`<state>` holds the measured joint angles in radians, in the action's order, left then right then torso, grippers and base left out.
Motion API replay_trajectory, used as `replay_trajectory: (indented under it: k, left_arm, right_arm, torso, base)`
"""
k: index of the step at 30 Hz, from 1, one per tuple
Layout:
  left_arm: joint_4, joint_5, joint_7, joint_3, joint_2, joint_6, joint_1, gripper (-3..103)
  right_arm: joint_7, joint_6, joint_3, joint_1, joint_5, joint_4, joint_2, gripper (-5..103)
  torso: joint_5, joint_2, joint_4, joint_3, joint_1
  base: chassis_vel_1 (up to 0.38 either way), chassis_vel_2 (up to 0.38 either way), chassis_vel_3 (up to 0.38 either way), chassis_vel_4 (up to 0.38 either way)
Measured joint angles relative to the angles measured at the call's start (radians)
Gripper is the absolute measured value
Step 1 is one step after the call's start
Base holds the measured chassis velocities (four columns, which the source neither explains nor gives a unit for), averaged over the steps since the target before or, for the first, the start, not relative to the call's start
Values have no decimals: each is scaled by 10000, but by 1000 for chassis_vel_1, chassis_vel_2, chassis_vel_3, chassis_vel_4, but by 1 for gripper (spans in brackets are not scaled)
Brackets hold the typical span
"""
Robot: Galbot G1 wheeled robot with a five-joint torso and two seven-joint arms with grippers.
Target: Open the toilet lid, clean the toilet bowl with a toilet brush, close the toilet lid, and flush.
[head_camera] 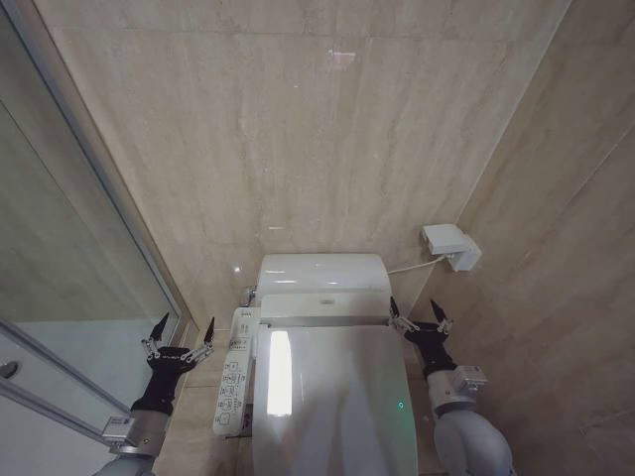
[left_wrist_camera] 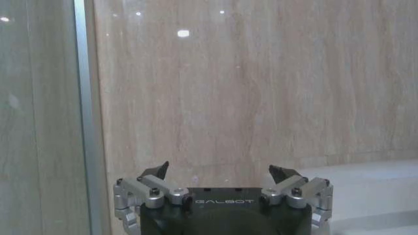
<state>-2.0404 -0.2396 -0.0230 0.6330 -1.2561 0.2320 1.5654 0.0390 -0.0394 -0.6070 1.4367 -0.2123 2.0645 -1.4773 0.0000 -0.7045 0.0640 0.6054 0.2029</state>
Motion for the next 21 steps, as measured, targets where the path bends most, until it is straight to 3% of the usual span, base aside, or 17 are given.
replay_trajectory:
  k: [12,21]
  left_arm:
    - [4,-2,0,1,0,1,-2,100]
    - [6,-7,1,4,1,1,1,100]
  right_arm:
    - [0,0,0,-3,0,0,0,100]
    - [0,0,0,2,0,0,-1,100]
  torso:
    - [-1,3,1,2,4]
    - [2,1,1,0,-1]
  base:
    - [47,-34,-40,29]
    - [254,-195,-266,193]
